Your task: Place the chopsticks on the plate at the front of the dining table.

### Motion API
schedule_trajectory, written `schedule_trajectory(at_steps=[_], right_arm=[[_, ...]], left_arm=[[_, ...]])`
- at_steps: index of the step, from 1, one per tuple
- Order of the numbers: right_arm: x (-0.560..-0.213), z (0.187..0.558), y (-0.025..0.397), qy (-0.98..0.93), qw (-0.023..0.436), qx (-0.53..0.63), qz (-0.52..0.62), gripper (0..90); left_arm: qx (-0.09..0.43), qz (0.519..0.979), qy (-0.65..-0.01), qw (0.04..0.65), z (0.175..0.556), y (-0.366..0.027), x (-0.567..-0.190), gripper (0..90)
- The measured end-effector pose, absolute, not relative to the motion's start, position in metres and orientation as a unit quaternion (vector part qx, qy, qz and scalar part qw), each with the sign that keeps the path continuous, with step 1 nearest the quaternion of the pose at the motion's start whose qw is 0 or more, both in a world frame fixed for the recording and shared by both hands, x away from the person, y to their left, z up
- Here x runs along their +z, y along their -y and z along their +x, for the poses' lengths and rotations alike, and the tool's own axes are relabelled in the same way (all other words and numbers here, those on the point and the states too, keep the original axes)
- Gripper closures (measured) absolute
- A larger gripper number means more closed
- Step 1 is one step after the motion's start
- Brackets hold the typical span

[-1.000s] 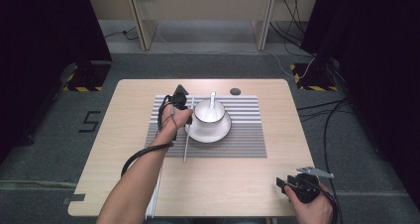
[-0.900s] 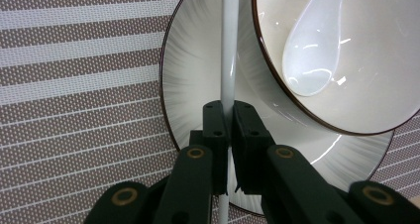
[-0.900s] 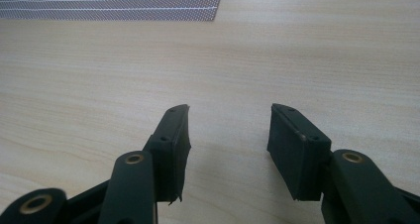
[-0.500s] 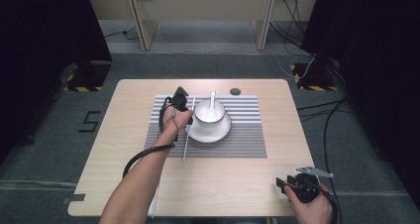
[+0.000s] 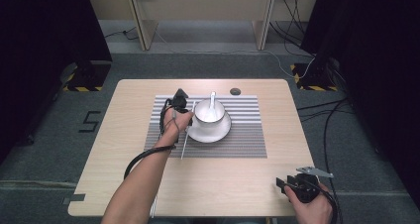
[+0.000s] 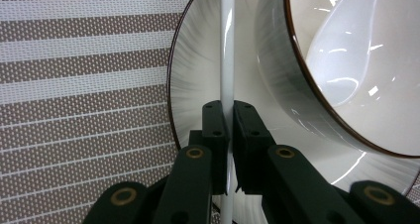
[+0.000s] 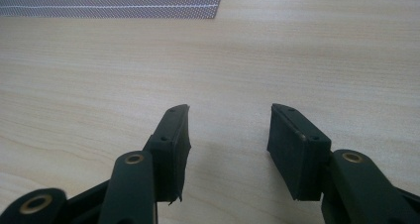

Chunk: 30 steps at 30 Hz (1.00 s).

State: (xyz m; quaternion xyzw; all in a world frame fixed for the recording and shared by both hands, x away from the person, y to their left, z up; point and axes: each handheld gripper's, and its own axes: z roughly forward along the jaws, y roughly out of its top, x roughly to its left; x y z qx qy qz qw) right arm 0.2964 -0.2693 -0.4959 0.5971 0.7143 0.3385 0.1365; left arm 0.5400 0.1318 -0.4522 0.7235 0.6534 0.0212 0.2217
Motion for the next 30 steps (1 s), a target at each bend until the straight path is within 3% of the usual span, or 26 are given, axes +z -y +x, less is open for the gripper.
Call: schedule_trajectory(at_steps=[30], right_arm=[[-0.4968, 0.2970, 0.2683, -0.716, 0.135, 0.337, 0.596, 50.8]], left_arm=[[0.020, 0.723, -0.655, 0.218, 0.5409, -0.1308, -0.4559, 82.5]])
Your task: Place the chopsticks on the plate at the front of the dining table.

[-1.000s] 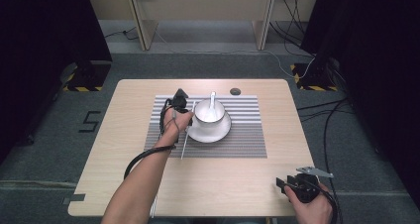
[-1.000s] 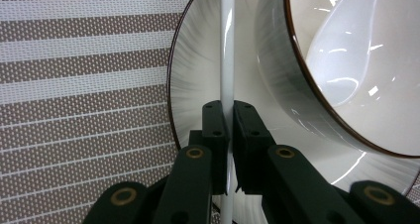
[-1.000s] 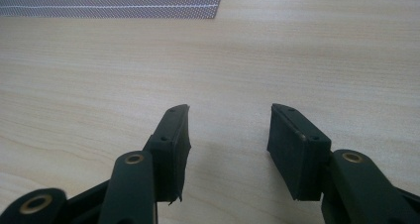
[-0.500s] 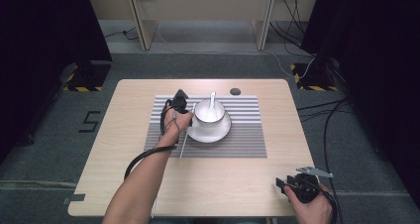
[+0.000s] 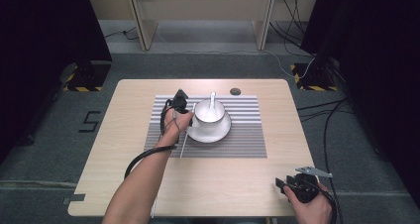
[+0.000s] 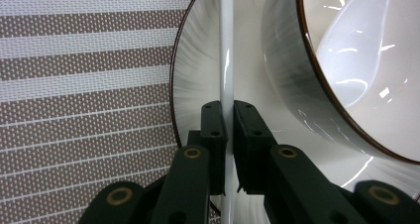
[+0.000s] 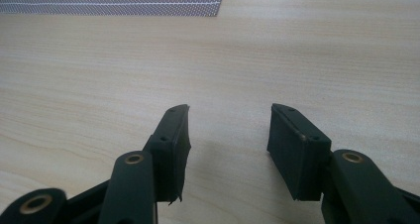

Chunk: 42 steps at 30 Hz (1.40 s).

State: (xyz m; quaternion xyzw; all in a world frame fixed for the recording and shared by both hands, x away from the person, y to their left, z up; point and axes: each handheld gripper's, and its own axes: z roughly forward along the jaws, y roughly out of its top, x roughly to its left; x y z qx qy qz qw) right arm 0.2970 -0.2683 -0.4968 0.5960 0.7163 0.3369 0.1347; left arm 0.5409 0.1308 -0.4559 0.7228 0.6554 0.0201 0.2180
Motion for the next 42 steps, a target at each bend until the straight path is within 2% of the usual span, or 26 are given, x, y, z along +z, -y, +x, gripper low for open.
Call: schedule_trajectory(at_steps=[9, 21, 29, 35, 42], right_arm=[[-0.497, 0.297, 0.268, -0.717, 0.135, 0.336, 0.596, 50.8], [-0.497, 0.297, 0.267, -0.716, 0.134, 0.335, 0.597, 50.8], [-0.497, 0.297, 0.270, -0.713, 0.136, 0.336, 0.600, 50.8], [-0.496, 0.296, 0.269, -0.711, 0.138, 0.336, 0.602, 50.7], [-0.496, 0.296, 0.268, -0.711, 0.138, 0.336, 0.602, 50.7]], left_arm=[[0.021, 0.735, -0.642, 0.216, 0.537, -0.130, -0.453, 72.2], [0.034, 0.745, -0.628, 0.221, 0.530, -0.136, -0.440, 69.9], [0.039, 0.750, -0.615, 0.239, 0.511, -0.146, -0.433, 67.7], [0.049, 0.750, -0.616, 0.235, 0.499, -0.163, -0.433, 60.8], [0.040, 0.755, -0.611, 0.235, 0.484, -0.178, -0.437, 59.1]])
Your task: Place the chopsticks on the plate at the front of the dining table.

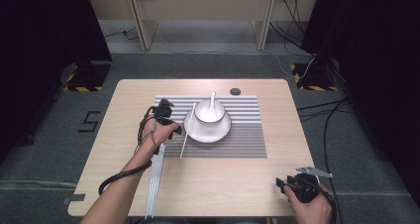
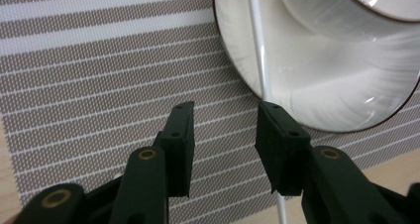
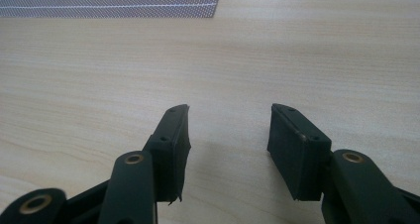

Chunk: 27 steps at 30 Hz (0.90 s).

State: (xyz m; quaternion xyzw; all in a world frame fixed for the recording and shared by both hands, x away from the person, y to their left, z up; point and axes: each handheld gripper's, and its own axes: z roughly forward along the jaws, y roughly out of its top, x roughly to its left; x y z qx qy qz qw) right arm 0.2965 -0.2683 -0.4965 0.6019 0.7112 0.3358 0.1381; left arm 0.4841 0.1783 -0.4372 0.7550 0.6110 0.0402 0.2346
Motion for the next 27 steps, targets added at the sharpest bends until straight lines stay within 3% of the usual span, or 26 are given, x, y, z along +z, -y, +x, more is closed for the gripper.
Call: schedule_trajectory(at_steps=[27], right_arm=[[-0.496, 0.296, 0.269, -0.709, 0.137, 0.339, 0.603, 50.7]], left_arm=[[0.020, 0.776, -0.596, 0.206, 0.462, -0.165, -0.460, 58.1]])
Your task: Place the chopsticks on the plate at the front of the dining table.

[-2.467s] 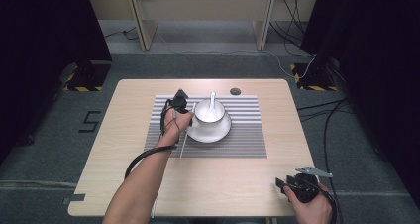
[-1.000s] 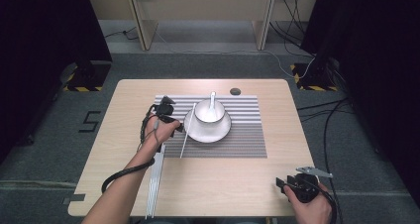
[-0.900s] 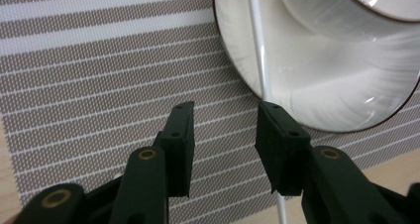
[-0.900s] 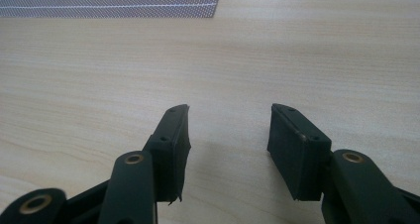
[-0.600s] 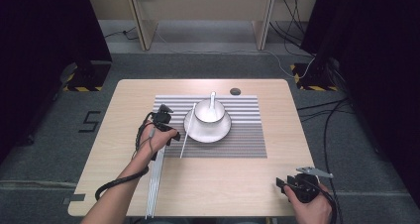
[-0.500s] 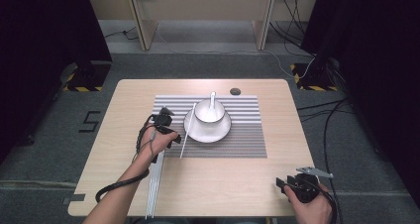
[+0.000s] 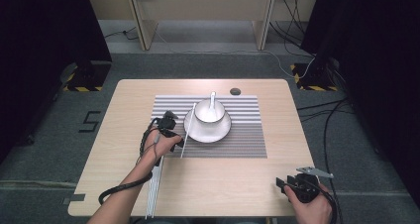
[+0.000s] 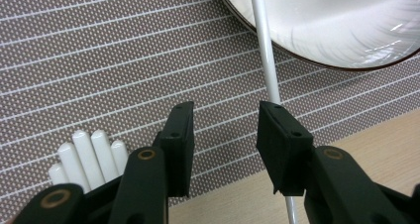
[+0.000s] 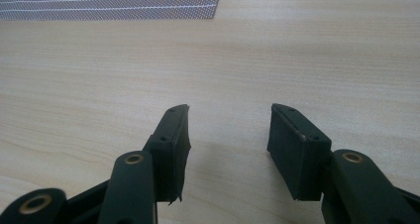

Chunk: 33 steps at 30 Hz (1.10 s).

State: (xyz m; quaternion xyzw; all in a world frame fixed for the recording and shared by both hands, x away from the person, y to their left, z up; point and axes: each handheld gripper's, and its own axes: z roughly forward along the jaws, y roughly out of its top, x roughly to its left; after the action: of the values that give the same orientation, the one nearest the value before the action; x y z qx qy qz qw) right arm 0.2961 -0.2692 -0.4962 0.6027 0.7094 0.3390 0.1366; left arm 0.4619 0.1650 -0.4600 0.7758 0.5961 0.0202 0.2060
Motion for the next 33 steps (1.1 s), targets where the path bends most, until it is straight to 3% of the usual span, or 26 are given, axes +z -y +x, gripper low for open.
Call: schedule_trajectory(at_steps=[33], right_arm=[[-0.496, 0.296, 0.271, -0.710, 0.137, 0.339, 0.602, 50.7]], left_arm=[[0.019, 0.785, -0.585, 0.202, 0.463, -0.143, -0.462, 57.4]])
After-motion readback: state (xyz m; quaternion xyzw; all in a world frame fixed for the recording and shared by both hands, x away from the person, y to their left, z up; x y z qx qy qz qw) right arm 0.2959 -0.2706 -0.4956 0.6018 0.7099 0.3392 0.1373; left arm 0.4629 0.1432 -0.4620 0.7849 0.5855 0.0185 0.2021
